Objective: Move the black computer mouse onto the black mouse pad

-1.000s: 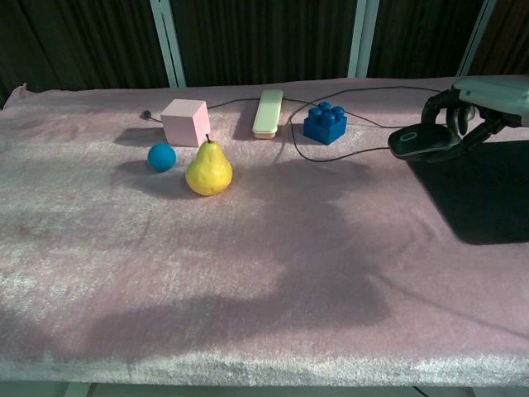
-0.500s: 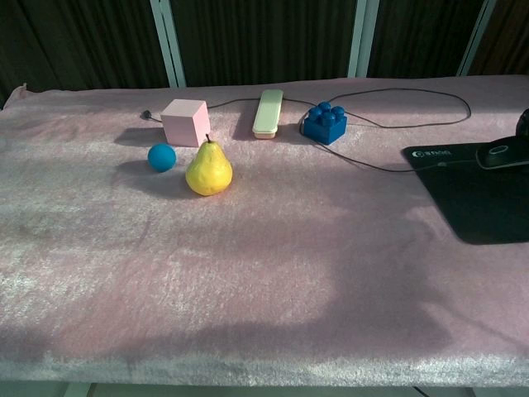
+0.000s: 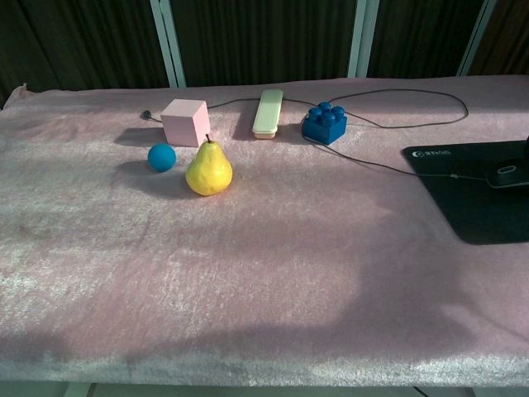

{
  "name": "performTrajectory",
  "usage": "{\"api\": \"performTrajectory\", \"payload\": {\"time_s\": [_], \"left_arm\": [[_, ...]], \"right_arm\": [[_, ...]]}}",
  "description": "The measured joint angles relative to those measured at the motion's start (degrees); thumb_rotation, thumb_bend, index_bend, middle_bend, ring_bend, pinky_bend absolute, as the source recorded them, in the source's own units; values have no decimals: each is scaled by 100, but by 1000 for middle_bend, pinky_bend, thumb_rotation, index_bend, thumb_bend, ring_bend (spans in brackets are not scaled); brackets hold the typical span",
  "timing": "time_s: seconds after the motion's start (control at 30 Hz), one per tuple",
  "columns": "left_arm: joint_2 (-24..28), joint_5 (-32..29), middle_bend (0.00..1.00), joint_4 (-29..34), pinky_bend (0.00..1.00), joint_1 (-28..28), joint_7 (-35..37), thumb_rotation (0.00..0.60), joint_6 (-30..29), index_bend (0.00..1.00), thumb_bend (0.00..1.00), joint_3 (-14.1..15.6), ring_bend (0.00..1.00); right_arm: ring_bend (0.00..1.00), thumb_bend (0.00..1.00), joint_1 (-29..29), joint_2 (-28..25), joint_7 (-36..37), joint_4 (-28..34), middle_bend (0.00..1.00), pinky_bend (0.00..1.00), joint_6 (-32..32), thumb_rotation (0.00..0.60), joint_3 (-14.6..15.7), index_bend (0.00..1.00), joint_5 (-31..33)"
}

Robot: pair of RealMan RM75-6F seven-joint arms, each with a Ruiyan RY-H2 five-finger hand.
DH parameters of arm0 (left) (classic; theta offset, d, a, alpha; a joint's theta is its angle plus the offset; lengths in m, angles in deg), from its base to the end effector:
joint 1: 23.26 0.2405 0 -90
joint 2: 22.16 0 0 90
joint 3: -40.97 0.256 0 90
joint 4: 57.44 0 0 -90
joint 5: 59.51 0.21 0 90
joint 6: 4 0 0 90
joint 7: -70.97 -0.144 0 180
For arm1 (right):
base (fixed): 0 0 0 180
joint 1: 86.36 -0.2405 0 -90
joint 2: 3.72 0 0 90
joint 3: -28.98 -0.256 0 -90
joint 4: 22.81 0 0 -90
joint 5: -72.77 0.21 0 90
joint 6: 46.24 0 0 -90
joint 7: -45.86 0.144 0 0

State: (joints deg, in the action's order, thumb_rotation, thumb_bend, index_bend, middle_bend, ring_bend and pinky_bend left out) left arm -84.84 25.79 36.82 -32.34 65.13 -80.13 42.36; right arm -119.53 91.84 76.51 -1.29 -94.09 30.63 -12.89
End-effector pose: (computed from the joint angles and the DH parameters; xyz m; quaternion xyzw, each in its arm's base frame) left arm -0.3100 0.1846 0.1346 -0.6671 -0.4001 -0.3100 0.5466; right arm -0.3881 -0.3772 0.0803 0.6921 -0.3992 0.2339 0.5540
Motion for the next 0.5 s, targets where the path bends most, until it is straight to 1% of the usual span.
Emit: {"api": "performTrajectory", "payload": {"time_s": [0.03, 0.17, 0.2, 0.23, 0.27, 0.33, 0.4, 0.47, 0.5], "left_arm": [[2, 2, 106, -1, 315, 1, 7, 600, -3, 99, 391, 0, 72], [8, -2, 106, -1, 315, 8, 15, 600, -15, 99, 390, -3, 72], [9, -2, 106, -1, 315, 9, 18, 600, -18, 99, 391, -3, 73], [11, -1, 106, 0, 315, 11, 19, 600, -21, 99, 391, -3, 73], [12, -1, 106, 1, 315, 12, 18, 600, -23, 99, 390, -3, 73], [14, 0, 106, 2, 315, 12, 19, 600, -24, 99, 389, -3, 72], [13, -3, 106, -1, 315, 8, 18, 600, -17, 99, 389, -5, 72], [10, -6, 106, -2, 315, 7, 7, 600, -16, 98, 390, -6, 72], [6, -8, 106, -3, 315, 7, -5, 600, -16, 98, 390, -7, 73]], "right_arm": [[345, 505, -3, 14, 41, -18, 349, 405, 5, 600, 12, 560, -27], [255, 505, 15, 78, 22, -116, 265, 379, -96, 600, -1, 327, -50], [226, 502, 25, 94, -2, -140, 235, 375, -144, 600, -11, 253, -50], [211, 497, 41, 114, -36, -166, 217, 369, -218, 600, -26, 212, -50], [190, 486, 55, 125, -58, -179, 194, 357, -281, 600, -38, 163, -50], [140, 429, 90, 132, -90, -178, 134, 324, -445, 600, -66, 59, -52], [98, 351, 123, 115, -101, -136, 77, 293, -612, 600, -86, 4, -59], [73, 300, 170, 68, -95, -28, 42, 260, -870, 600, -110, 0, -75], [68, 290, 194, 39, -81, 41, 35, 246, -1008, 600, -121, 0, -85]]}}
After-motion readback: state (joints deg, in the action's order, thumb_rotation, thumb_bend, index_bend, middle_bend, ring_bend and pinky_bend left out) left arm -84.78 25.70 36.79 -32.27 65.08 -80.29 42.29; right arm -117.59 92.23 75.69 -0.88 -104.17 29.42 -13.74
